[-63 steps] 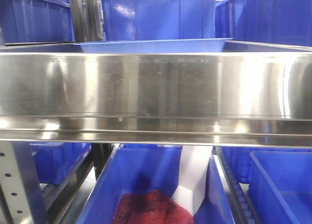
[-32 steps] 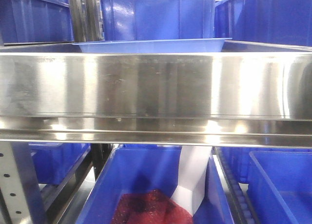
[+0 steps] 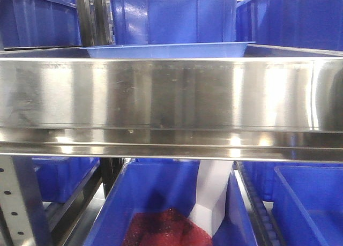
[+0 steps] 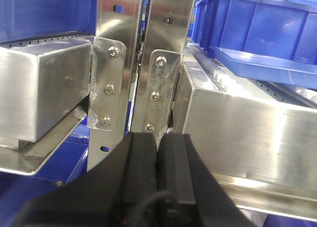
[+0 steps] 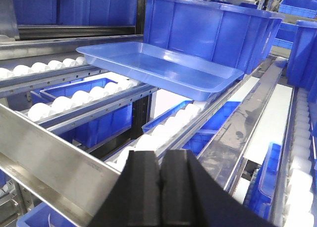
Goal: Grab blue tray and place on right shelf
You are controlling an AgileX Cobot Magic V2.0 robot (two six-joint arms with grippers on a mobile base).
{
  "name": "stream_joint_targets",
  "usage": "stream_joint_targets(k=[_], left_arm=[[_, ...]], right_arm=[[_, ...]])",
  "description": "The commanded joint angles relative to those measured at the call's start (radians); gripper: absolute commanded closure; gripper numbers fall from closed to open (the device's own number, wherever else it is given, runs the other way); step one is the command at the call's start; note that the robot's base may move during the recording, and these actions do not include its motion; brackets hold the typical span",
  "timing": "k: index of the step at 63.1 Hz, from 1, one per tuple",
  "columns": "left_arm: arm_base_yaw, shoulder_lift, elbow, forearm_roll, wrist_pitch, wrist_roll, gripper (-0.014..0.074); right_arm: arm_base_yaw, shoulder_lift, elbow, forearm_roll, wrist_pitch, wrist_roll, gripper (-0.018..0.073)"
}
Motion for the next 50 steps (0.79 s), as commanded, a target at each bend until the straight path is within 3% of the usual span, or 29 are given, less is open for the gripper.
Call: stream_joint_targets(k=[1, 16, 24, 37, 50], left_arm=[[0.001, -0.011, 0.031, -0.010, -0.099, 0.006, 0.0645], [0.001, -0.011, 0.031, -0.010, -0.099, 0.006, 0.0645], [0.001, -0.011, 0.031, -0.010, -0.099, 0.006, 0.0645], [0.001, -0.011, 0.031, -0.010, -0.099, 0.006, 0.0645], [0.001, -0.011, 0.031, -0.010, -0.099, 0.006, 0.0645]], right_arm=[[0.003, 0.005, -0.030, -0.020, -0.088, -0.010, 0.0508], [0.003, 0.005, -0.029, -0.018, -0.087, -0.007, 0.0508], [-0.030, 0.005, -0.016, 0.064, -0.118, -0.047, 0.0508], [-0.273, -0.055, 0.007, 0.362, -0.126, -0.337, 0.0508], [-0.483, -0.230, 0.103, 0.393, -0.126, -0.373, 0.0508]])
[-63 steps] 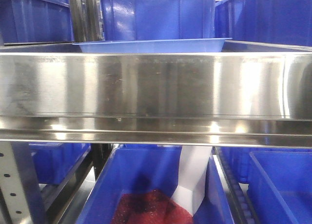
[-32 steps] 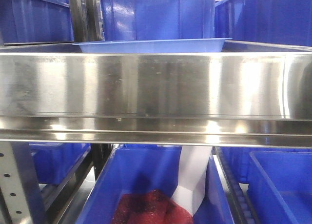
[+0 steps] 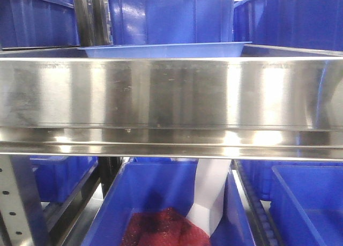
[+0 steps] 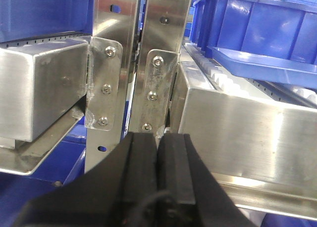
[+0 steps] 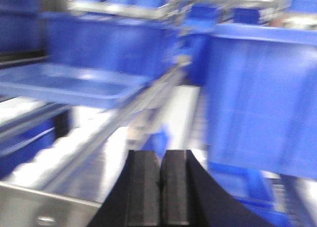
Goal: Grab blue tray and place on right shelf
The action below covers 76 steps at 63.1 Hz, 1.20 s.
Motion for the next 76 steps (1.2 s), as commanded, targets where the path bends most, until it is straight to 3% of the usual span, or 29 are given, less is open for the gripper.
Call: stream_joint_targets(k=[1, 15, 27, 76], left_arm=[[0.001, -0.011, 0.031, -0.010, -0.098, 0.006, 0.0645], [0.001, -0.011, 0.031, -0.010, -0.098, 0.006, 0.0645], [0.001, -0.011, 0.031, -0.010, -0.098, 0.006, 0.0645], [0.001, -0.011, 0.031, -0.010, -0.098, 0.006, 0.0645]], right_arm=[[-0.070, -0.056, 0.016, 0.011, -0.088, -0.020, 0.0508], [-0.174, -0.169, 0.133, 0.013, -0.097, -0.020, 0.0508], [-0.176, -0.208, 0.248, 0.020, -0.182, -0.018, 0.0508], [-0.176, -0.208, 0.244, 0.032, -0.196, -0.013, 0.0508]])
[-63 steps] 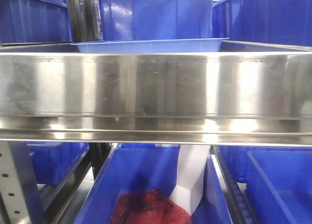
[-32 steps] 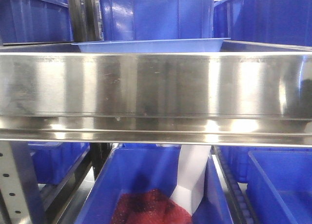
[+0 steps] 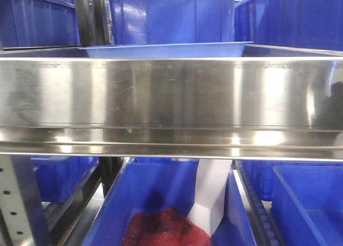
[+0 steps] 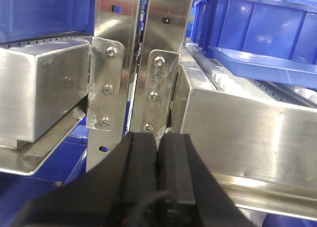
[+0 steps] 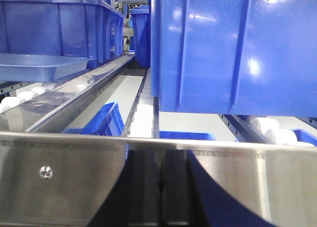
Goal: Grab blue tray and place on right shelf
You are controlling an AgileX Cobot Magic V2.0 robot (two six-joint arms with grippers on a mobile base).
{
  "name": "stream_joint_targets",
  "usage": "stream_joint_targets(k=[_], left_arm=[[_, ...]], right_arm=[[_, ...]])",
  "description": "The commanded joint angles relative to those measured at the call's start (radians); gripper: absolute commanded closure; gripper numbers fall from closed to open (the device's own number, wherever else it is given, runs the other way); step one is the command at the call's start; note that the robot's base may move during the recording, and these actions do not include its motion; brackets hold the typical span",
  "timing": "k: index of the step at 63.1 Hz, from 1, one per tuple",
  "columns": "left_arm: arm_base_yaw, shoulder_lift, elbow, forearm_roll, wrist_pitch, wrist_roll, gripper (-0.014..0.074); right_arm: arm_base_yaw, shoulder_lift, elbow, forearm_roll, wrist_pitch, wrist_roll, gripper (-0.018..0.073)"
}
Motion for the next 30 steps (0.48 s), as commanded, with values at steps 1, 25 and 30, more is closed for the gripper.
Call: stream_joint_targets(k=[1, 25, 30], left_arm=[[0.001, -0.011, 0.031, -0.010, -0.097, 0.001, 0.0645], [0.001, -0.011, 0.031, -0.010, -0.097, 0.001, 0.0645], [0.001, -0.011, 0.031, -0.010, -0.097, 0.001, 0.0645]], right_arm=[[-0.007, -0.020, -0.024, 0.000, -0.094, -0.007, 0.0508], [-0.007, -0.020, -0.024, 0.000, -0.094, -0.007, 0.0508], [-0.007, -0.020, -0.024, 0.000, -0.094, -0.007, 0.0508]])
